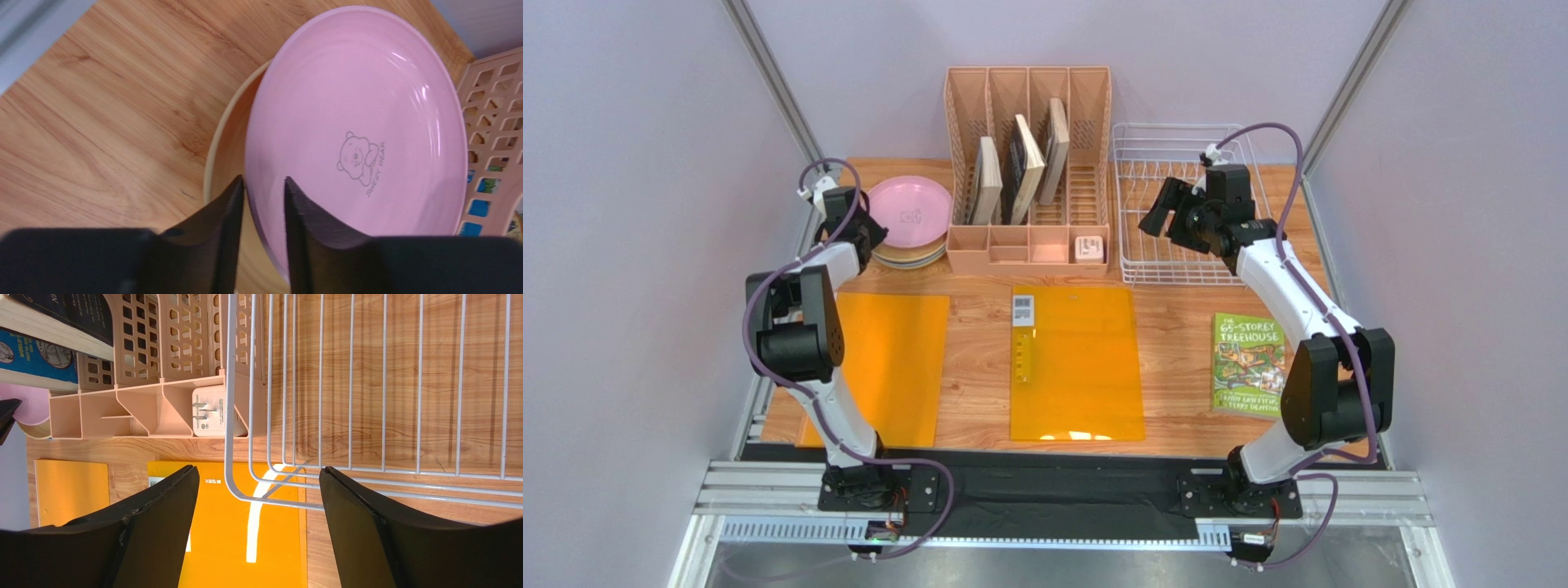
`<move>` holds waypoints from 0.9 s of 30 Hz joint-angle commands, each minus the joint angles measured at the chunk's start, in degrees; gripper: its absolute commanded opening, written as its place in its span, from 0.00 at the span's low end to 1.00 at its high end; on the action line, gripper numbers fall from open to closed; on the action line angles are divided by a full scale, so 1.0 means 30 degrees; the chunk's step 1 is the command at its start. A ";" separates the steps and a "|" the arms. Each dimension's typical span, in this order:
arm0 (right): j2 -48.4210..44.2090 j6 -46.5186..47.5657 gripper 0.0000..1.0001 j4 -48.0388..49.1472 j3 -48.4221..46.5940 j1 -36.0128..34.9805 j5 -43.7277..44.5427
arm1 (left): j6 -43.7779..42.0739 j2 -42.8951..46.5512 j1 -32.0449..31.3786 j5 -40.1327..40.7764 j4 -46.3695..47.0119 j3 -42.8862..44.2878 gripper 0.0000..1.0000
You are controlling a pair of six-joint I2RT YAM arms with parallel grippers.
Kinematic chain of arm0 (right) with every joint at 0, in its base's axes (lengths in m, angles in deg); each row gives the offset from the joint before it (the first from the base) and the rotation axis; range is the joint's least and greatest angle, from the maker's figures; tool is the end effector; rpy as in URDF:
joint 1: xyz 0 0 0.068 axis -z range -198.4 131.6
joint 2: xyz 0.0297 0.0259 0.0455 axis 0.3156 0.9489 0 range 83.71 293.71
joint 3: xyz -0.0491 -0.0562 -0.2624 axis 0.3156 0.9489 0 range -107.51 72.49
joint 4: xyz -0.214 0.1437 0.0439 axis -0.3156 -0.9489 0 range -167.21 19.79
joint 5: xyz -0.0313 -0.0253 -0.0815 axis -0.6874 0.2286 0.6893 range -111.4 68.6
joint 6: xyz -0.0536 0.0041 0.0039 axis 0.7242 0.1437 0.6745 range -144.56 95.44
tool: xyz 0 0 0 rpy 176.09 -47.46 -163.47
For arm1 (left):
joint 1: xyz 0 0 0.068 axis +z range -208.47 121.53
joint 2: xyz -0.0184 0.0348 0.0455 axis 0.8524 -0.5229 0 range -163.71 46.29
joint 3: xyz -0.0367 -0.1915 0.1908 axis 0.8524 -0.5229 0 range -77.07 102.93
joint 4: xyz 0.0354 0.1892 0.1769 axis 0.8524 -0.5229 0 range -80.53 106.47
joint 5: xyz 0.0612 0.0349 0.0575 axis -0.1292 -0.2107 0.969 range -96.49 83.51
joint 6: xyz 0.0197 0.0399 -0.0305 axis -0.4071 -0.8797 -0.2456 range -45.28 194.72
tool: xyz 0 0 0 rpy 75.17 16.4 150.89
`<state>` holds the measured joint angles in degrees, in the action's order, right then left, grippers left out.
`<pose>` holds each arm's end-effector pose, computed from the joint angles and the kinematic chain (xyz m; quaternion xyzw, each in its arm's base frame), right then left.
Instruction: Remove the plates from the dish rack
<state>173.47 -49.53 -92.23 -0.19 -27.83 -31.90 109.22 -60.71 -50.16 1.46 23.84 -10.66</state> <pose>0.3494 0.0646 0.2942 0.0825 0.8962 0.2054 0.3845 0.4087 0.0646 0.1922 -0.3510 0.8050 -0.0481 0.4758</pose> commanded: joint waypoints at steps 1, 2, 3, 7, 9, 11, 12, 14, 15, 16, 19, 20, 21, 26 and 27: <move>-0.0211 0.0355 0.78 0.0250 -0.0528 0.0097 -0.0015 | -0.0104 0.0217 -0.0252 -0.0568 -0.0231 0.0743 0.45; -0.0240 0.0384 0.78 0.0250 -0.0469 0.0068 0.0014 | -0.0104 0.0218 -0.0253 -0.0568 -0.0319 0.0743 0.53; -0.0357 0.0413 0.78 0.0192 -0.0411 0.0068 -0.0015 | -0.0075 0.0305 -0.0253 -0.0539 -0.0697 0.0772 0.55; -0.0768 0.0531 0.78 0.0221 -0.0089 0.0068 0.0189 | -0.0016 0.0860 -0.0311 -0.0335 -0.1549 0.0482 0.65; -0.1117 0.0676 0.78 0.0250 0.0174 0.0068 0.0336 | -0.0045 0.1735 -0.0370 -0.0217 -0.1639 0.0072 0.76; -0.1585 0.0940 0.78 0.0221 0.0351 0.0097 0.1066 | -0.0220 0.2557 -0.0574 -0.0420 -0.1492 -0.0602 0.89; -0.1791 0.1086 0.79 0.0192 0.0554 0.0068 0.1330 | -0.0337 0.3373 -0.0662 -0.0712 -0.1753 -0.0720 0.91; -0.2405 0.1350 0.79 0.0279 0.0789 0.0068 0.2063 | -0.0688 0.4720 -0.1246 -0.1182 -0.2077 -0.1217 0.96; -0.2612 0.1525 0.79 0.0367 0.0936 0.0068 0.2355 | -0.0922 0.5164 -0.1858 -0.1067 -0.2049 -0.1509 0.97; -0.2788 0.1614 0.79 0.0368 0.1169 0.0097 0.2996 | -0.1272 0.5633 -0.2154 -0.0776 -0.1991 -0.2034 1.00; -0.3608 0.2082 0.79 0.0573 0.1843 0.0097 0.4138 | -0.1743 0.7216 -0.2684 -0.1094 -0.2078 -0.2623 1.00; -0.4016 0.2171 0.79 0.0573 0.1991 0.0068 0.4377 | -0.1774 0.7974 -0.2684 -0.1270 -0.2397 -0.2655 1.00; -0.4252 0.2288 0.79 0.0573 0.2166 0.0068 0.4844 | -0.1861 0.8358 -0.3525 -0.1503 -0.2835 -0.2626 1.00; -0.6299 0.2347 0.79 0.1683 0.4503 0.0039 0.6019 | -0.2651 1.1808 -0.5025 -0.2414 -0.3133 -0.4058 1.00; -0.6624 0.2318 0.79 0.2382 0.4918 0.0009 0.6455 | -0.2740 1.2399 -0.5492 -0.2414 -0.3104 -0.4699 1.00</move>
<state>158.78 -43.96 -91.36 9.91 -27.83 -18.40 104.06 -30.96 -63.58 -3.66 15.98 -20.82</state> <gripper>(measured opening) 0.791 0.993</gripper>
